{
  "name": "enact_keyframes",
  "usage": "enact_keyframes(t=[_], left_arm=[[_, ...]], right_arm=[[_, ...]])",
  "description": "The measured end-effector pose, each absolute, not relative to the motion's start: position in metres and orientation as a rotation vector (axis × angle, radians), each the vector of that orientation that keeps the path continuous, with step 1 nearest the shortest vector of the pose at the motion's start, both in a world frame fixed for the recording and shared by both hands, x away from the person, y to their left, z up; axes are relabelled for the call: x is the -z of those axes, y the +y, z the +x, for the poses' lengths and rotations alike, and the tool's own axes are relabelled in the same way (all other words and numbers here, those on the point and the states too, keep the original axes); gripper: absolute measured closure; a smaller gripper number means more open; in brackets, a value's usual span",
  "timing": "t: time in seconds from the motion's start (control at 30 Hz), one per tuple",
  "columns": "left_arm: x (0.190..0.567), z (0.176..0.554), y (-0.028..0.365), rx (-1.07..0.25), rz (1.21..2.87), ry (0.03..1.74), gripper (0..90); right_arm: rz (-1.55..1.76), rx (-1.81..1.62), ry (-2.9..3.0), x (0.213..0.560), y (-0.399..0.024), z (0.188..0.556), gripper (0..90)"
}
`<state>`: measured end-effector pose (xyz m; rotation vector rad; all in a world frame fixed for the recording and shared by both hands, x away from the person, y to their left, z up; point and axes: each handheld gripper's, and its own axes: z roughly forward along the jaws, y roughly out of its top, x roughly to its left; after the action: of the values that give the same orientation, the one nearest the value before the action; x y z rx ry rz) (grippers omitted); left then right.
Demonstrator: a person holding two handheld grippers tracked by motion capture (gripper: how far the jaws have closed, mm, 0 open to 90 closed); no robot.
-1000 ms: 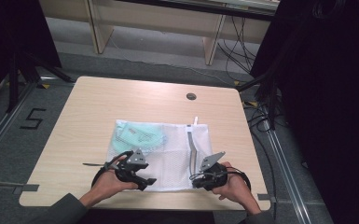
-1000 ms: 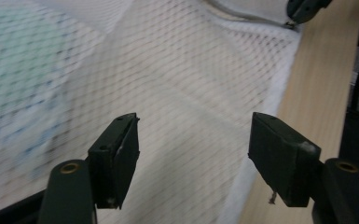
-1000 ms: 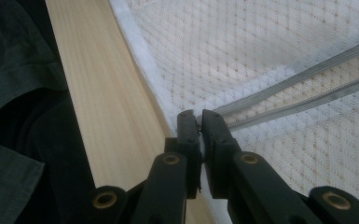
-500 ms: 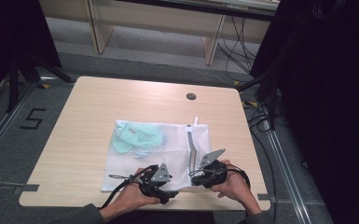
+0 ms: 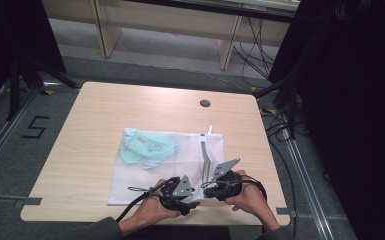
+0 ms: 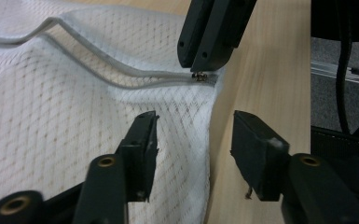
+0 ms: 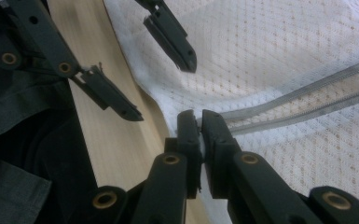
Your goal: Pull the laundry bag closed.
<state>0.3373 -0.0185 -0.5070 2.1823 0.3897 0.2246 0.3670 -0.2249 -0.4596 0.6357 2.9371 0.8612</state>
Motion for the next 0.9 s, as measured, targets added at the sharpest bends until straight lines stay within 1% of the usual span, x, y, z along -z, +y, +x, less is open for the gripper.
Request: enact_keyframes(t=[0.03, 0.07, 0.13, 0.27, 0.4, 0.43, 0.47, 0.5, 0.53, 0.57, 0.6, 0.67, 0.9], left_arm=[[0.509, 0.337, -0.020, -0.220, 2.176, 0.396, 55.6], [0.510, 0.338, -0.022, -0.214, 2.184, 0.385, 57.9], [0.511, 0.339, -0.025, -0.231, 2.225, 0.343, 57.8], [0.513, 0.337, -0.031, -0.243, 2.216, 0.327, 58.9], [0.515, 0.338, -0.035, -0.272, 2.207, 0.307, 65.5], [0.515, 0.338, -0.036, -0.291, 2.202, 0.312, 67.9], [0.515, 0.340, -0.035, -0.300, 2.219, 0.300, 72.9], [0.515, 0.341, -0.035, -0.298, 2.221, 0.296, 72.9], [0.515, 0.341, -0.036, -0.305, 2.216, 0.287, 77.7], [0.516, 0.340, -0.036, -0.309, 2.205, 0.287, 77.7], [0.515, 0.340, -0.036, -0.321, 2.230, 0.254, 79.6], [0.517, 0.338, -0.037, -0.332, 2.226, 0.248, 85.7], [0.517, 0.337, -0.037, -0.349, 2.243, 0.206, 87.9]], right_arm=[[0.636, -0.862, 2.936, 0.459, -0.225, 0.367, 87.0], [0.658, -0.872, 2.941, 0.460, -0.224, 0.367, 87.0], [0.636, -0.867, 2.930, 0.460, -0.225, 0.368, 87.0], [0.636, -0.867, 2.931, 0.460, -0.225, 0.368, 86.9], [0.634, -0.858, 2.934, 0.460, -0.225, 0.368, 87.0], [0.635, -0.857, 2.934, 0.460, -0.225, 0.368, 87.0], [0.614, -0.865, 2.933, 0.461, -0.226, 0.370, 87.0], [0.614, -0.865, 2.933, 0.461, -0.226, 0.370, 87.0], [0.663, -0.859, 2.937, 0.460, -0.227, 0.368, 87.0], [0.663, -0.859, 2.937, 0.460, -0.227, 0.368, 87.0], [0.664, -0.862, 2.931, 0.460, -0.228, 0.369, 87.0], [0.644, -0.857, 2.931, 0.461, -0.228, 0.370, 87.0], [0.616, -0.856, 2.939, 0.462, -0.228, 0.371, 87.0]])
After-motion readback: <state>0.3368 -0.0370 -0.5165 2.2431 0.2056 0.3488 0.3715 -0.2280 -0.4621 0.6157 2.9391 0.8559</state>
